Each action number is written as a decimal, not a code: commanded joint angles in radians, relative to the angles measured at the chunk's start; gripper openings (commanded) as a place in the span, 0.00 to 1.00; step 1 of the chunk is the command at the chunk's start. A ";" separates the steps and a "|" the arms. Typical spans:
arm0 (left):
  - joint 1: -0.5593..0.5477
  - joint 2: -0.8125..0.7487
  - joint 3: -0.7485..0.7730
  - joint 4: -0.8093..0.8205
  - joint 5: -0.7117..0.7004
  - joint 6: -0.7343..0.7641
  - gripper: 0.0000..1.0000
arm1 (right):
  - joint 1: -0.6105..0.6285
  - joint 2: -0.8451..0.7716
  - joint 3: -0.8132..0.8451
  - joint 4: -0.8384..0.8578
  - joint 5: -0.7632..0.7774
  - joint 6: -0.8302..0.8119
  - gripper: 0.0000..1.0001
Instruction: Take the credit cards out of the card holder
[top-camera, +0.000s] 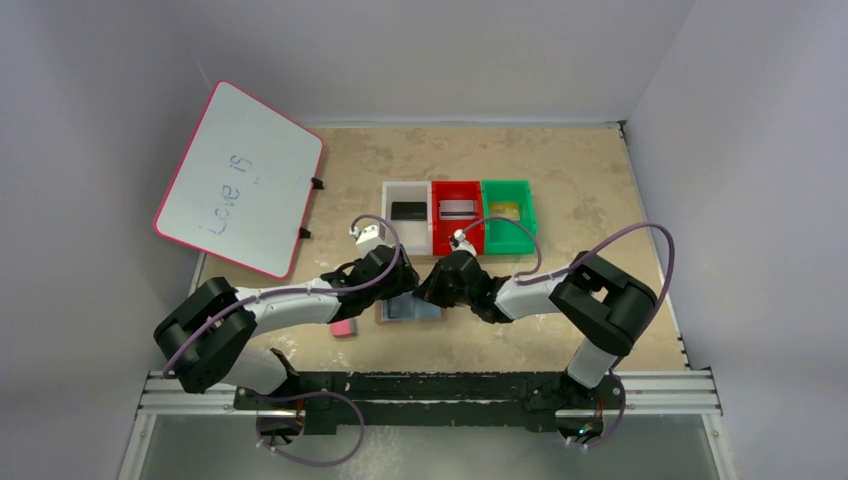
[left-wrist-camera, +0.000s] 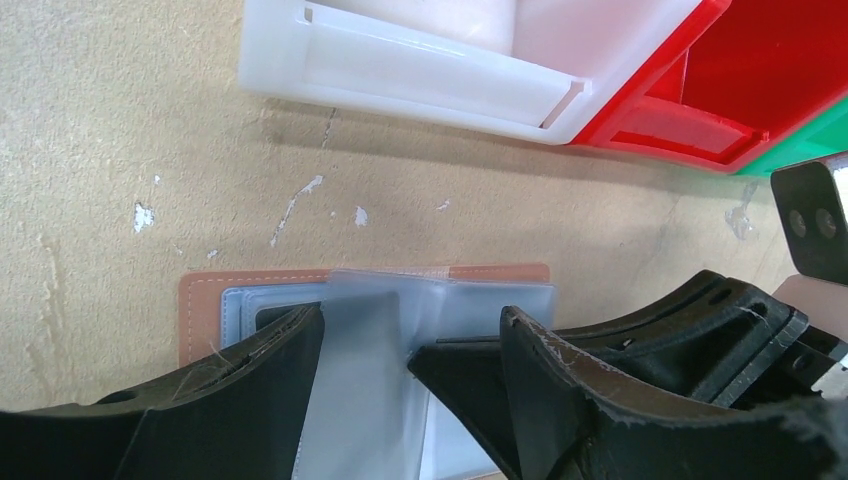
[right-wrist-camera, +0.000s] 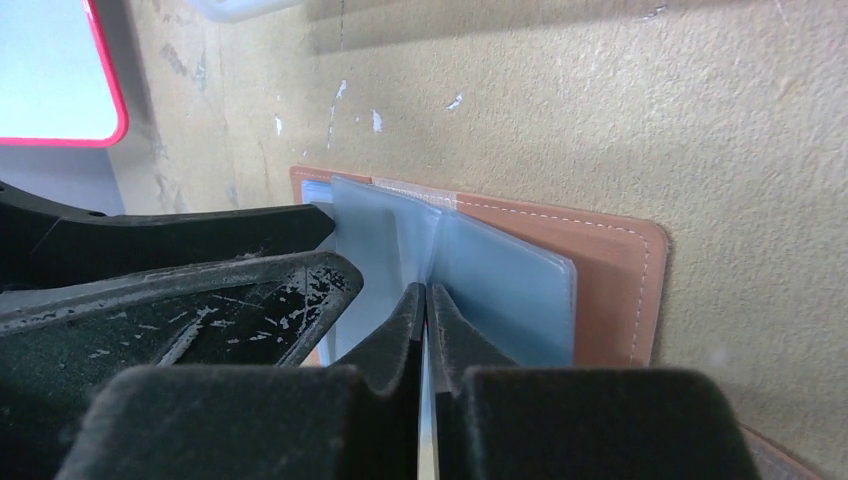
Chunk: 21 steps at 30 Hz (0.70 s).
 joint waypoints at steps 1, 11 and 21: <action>-0.008 0.001 -0.022 -0.034 0.035 -0.007 0.66 | -0.004 0.042 -0.021 -0.222 0.069 -0.033 0.00; -0.007 -0.035 -0.020 -0.063 0.011 -0.013 0.66 | -0.029 0.096 -0.060 -0.180 0.039 0.029 0.00; -0.008 -0.005 -0.012 -0.104 -0.038 -0.054 0.67 | -0.089 0.139 -0.148 -0.031 -0.051 0.049 0.00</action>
